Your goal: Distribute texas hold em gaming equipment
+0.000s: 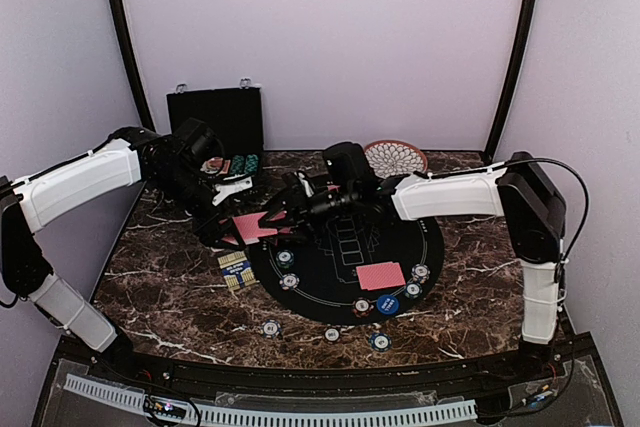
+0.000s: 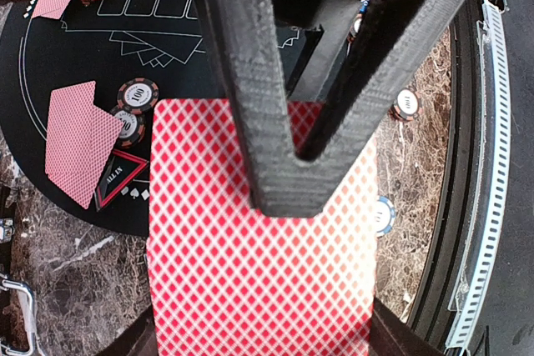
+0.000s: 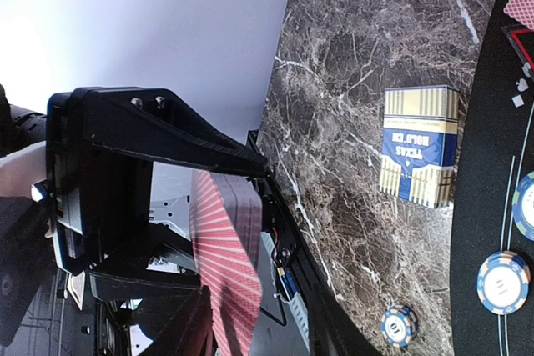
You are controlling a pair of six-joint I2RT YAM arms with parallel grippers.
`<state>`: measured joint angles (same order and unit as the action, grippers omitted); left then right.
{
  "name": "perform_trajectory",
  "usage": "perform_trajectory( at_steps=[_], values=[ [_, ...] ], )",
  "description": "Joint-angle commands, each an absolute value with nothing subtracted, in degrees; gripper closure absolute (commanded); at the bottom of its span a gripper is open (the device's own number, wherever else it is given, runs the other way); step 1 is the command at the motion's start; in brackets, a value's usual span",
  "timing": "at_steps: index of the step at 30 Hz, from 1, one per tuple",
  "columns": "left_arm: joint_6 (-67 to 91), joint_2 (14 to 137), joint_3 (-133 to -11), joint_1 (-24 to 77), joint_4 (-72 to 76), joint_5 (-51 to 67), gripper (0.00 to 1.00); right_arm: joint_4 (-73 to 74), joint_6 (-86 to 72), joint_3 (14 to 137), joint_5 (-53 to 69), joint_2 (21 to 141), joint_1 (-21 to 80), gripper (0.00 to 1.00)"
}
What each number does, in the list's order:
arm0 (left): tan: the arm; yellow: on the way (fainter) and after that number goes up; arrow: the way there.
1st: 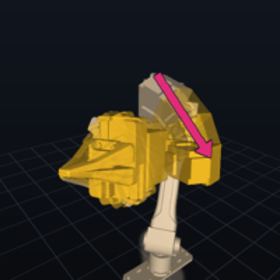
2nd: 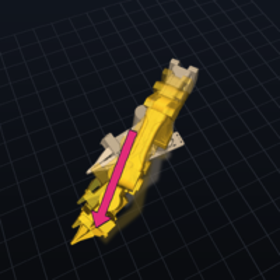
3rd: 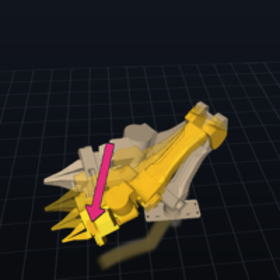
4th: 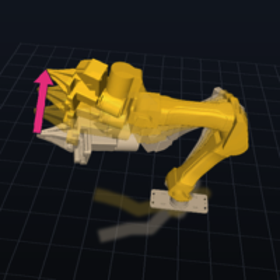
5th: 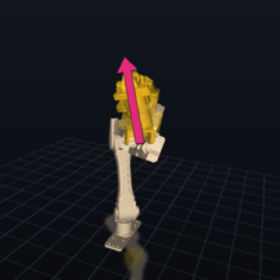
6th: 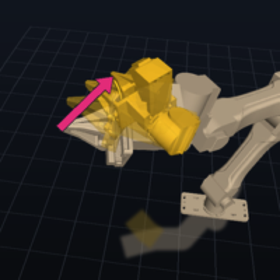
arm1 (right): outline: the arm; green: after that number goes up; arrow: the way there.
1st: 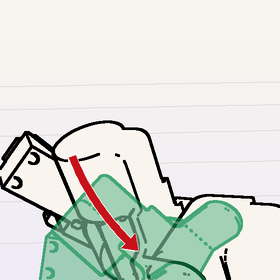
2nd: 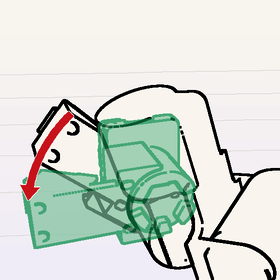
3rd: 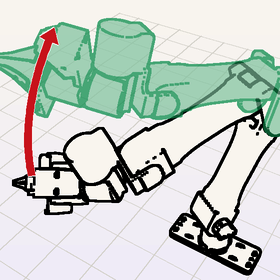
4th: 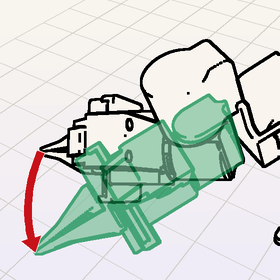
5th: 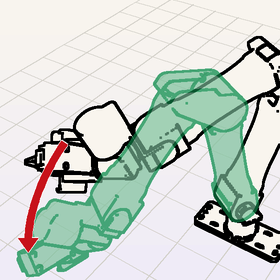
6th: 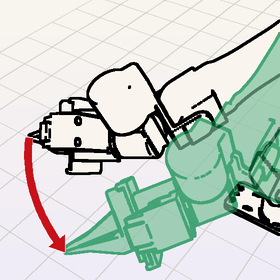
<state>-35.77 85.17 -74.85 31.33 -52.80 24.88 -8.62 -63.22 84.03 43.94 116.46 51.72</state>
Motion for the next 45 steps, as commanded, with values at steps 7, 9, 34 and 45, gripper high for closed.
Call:
perform_trajectory(
  at_steps=[7,9,34,45],
  values=[
    [-36.0,82.9,-75.3,31.0,-53.4,26.1,1.00,-12.3,-64.1,81.4,44.1,111.8,51.2,0.81],
    [-36.1,83.1,-75.4,31.0,-53.4,26.0,1.00,-12.5,-64.2,80.9,44.0,111.2,51.1,0.86],
    [-36.5,83.6,-75.7,31.0,-53.8,25.5,1.00,-14.2,-66.2,65.6,44.8,98.2,45.9,1.00],
    [-36.8,83.9,-75.3,31.0,-53.9,25.5,1.00,-0.7,-58.4,53.0,43.6,86.7,38.8,1.00]
  ],
)
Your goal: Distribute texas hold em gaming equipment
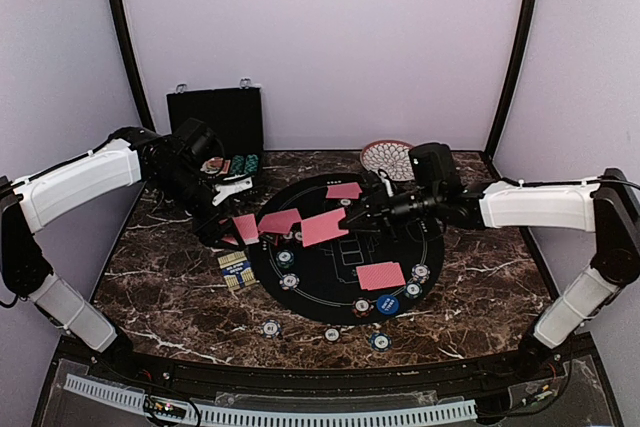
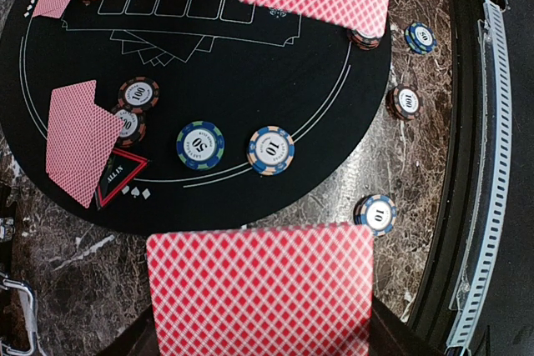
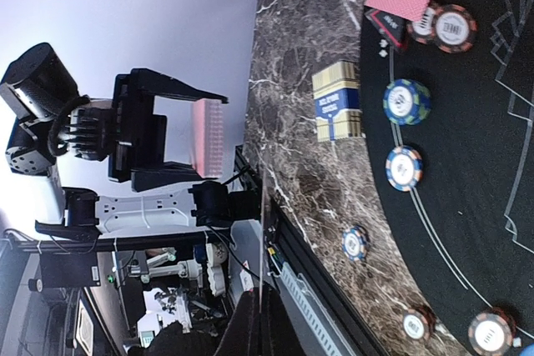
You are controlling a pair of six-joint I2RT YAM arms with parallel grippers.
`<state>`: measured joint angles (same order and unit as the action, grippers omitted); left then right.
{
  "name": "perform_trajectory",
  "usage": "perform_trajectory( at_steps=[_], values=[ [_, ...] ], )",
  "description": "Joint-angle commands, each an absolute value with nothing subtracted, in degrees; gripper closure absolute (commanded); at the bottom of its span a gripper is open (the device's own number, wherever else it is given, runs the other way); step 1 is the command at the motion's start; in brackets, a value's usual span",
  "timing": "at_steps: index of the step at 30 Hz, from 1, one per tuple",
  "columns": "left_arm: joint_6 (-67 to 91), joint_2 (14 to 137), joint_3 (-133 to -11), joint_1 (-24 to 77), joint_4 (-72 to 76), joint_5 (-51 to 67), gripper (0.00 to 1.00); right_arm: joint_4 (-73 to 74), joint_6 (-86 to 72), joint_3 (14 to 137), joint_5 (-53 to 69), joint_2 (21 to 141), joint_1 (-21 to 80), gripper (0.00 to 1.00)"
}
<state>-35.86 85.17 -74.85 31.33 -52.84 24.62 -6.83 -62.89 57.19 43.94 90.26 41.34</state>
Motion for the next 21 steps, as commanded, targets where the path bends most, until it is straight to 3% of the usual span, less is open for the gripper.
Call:
perform_trajectory(
  at_steps=[1,7,21],
  values=[
    [-36.8,84.0,-75.3,31.0,-54.0,25.4,1.00,1.1,-57.2,51.6,43.2,85.9,37.9,1.00],
    [-36.9,84.8,-75.7,31.0,-53.8,25.7,1.00,8.2,-50.5,42.9,40.2,82.6,31.7,1.00],
    [-36.9,86.0,-77.1,31.0,-53.9,26.1,1.00,11.4,-44.2,43.0,35.5,87.3,29.4,1.00]
  ],
)
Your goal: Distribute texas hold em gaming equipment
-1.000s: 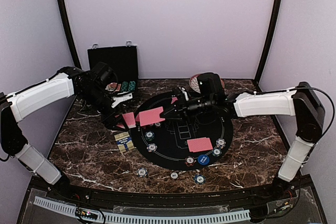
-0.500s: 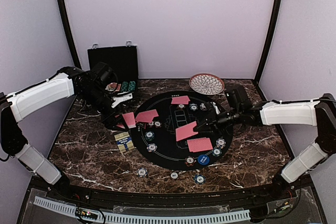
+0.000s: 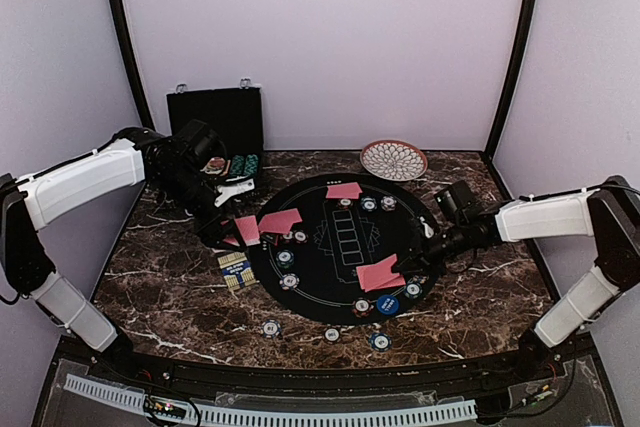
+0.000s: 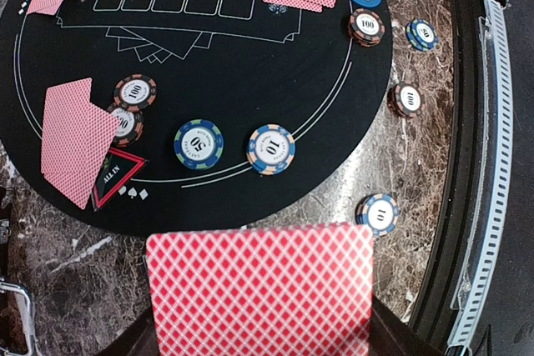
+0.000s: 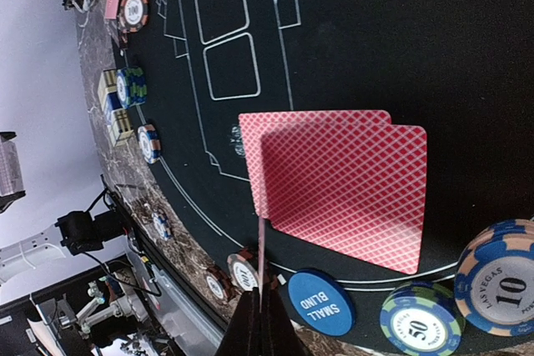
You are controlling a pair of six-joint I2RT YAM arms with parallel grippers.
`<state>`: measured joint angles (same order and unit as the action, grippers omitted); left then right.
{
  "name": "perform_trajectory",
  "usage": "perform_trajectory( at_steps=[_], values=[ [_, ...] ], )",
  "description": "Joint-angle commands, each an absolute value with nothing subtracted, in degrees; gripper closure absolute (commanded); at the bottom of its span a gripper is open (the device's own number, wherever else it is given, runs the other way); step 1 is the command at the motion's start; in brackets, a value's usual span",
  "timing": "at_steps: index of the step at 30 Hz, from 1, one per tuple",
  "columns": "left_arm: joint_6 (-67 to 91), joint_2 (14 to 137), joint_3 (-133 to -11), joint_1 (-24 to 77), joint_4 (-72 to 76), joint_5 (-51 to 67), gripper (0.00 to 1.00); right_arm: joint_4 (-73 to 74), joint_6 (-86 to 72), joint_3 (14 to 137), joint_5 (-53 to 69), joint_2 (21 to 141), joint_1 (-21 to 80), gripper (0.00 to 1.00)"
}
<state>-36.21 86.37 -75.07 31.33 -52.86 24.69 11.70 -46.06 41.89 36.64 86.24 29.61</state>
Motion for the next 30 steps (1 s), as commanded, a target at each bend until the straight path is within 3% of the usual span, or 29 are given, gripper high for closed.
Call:
perform_trajectory(
  at_steps=[1,20,30],
  values=[
    [-36.9,86.0,-77.1,31.0,-53.9,26.1,1.00,11.3,-44.2,43.0,35.5,87.1,29.4,1.00],
    [-35.9,86.6,-78.3,31.0,-54.2,27.5,1.00,15.8,-42.0,44.1,28.7,86.5,30.9,1.00],
    [-35.8,86.4,-78.3,31.0,-54.5,27.6,1.00,21.8,-40.3,48.5,23.6,85.3,32.5,0.65]
  ],
)
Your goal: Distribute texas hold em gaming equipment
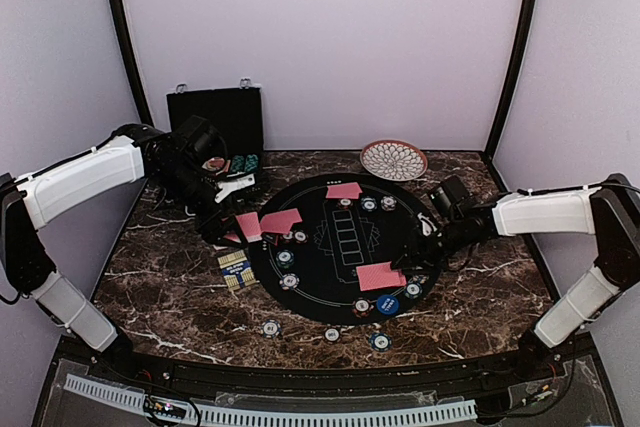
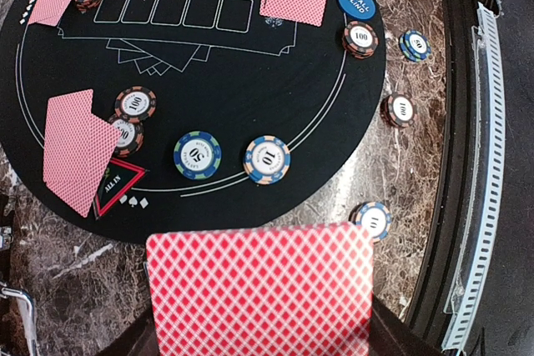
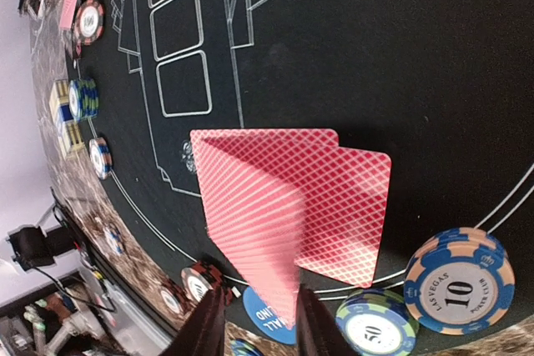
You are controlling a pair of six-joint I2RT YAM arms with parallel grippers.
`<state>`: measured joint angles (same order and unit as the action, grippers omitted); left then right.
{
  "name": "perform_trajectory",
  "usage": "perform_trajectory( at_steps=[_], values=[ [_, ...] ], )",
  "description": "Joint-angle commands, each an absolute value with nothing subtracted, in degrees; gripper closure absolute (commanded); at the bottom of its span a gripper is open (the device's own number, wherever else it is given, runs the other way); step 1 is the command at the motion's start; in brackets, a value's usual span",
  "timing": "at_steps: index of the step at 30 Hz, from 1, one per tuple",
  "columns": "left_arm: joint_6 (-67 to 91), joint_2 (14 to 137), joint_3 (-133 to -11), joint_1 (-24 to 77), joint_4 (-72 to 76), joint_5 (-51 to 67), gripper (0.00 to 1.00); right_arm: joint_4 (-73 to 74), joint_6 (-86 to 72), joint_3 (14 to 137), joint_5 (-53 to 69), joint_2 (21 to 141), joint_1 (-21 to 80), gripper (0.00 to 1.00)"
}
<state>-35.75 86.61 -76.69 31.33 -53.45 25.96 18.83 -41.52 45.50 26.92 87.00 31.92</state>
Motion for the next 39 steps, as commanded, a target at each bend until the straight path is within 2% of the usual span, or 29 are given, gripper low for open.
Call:
perform_trajectory(
  at_steps=[1,6,14,20,27,32,39],
  values=[
    [-35.8,86.4,-78.3,31.0,-54.5,27.6,1.00,22.7,-40.2,49.1,23.1,84.9,32.6,0.60],
    [-35.8,86.3,-78.3,31.0,-54.3,28.0,1.00,25.7,-39.9,53.1,19.7,82.5,33.3,0.36],
    [-35.9,85.9,-78.2,31.0,-54.0,27.9,1.00,16.3,-46.1,59.8,24.1,84.5,39.2,0.17],
    [-35.8,85.4,-78.0,31.0,-53.3,27.3,1.00,2.2,-53.1,66.3,29.5,94.7,45.7,0.12],
    [-35.4,84.6,-77.5,31.0,-52.3,27.0,1.00,-4.9,-56.7,77.6,33.0,104.9,51.6,0.10],
    [-35.5,84.5,-77.2,31.0,-52.4,26.7,1.00,-8.5,-59.2,80.8,35.2,108.6,53.2,0.10],
    [-35.6,84.6,-77.1,31.0,-52.4,26.9,1.00,-10.1,-60.1,79.3,35.7,108.2,53.5,0.10]
  ],
)
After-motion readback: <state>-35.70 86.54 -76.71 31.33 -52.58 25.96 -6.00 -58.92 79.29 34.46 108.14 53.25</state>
